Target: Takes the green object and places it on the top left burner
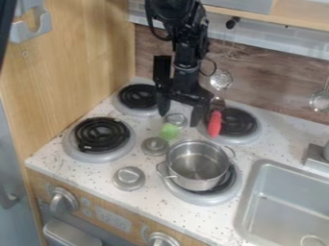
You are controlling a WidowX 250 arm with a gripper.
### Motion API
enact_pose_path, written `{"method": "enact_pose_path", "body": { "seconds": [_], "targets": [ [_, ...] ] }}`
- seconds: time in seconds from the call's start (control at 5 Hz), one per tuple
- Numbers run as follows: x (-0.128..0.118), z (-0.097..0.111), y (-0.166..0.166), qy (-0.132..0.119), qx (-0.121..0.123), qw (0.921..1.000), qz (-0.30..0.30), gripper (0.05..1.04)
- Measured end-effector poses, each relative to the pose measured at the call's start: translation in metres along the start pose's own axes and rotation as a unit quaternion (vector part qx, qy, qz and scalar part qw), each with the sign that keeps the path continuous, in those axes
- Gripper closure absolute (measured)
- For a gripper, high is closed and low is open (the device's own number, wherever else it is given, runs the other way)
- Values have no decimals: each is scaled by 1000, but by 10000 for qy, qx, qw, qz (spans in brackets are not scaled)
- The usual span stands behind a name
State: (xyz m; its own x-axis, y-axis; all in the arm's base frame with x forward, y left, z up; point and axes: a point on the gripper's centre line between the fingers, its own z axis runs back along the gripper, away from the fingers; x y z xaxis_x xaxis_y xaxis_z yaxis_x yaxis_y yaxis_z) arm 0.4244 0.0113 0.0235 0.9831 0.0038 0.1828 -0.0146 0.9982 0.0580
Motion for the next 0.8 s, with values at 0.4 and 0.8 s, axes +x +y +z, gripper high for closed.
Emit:
{"method": "enact_pose_path", "body": {
  "seconds": [0.4,0.8],
  "targets": [
    [-14,-26,-1,383,14,9992,128,84],
    [-3,-44,11,620,65,9970,457,84]
  ]
}}
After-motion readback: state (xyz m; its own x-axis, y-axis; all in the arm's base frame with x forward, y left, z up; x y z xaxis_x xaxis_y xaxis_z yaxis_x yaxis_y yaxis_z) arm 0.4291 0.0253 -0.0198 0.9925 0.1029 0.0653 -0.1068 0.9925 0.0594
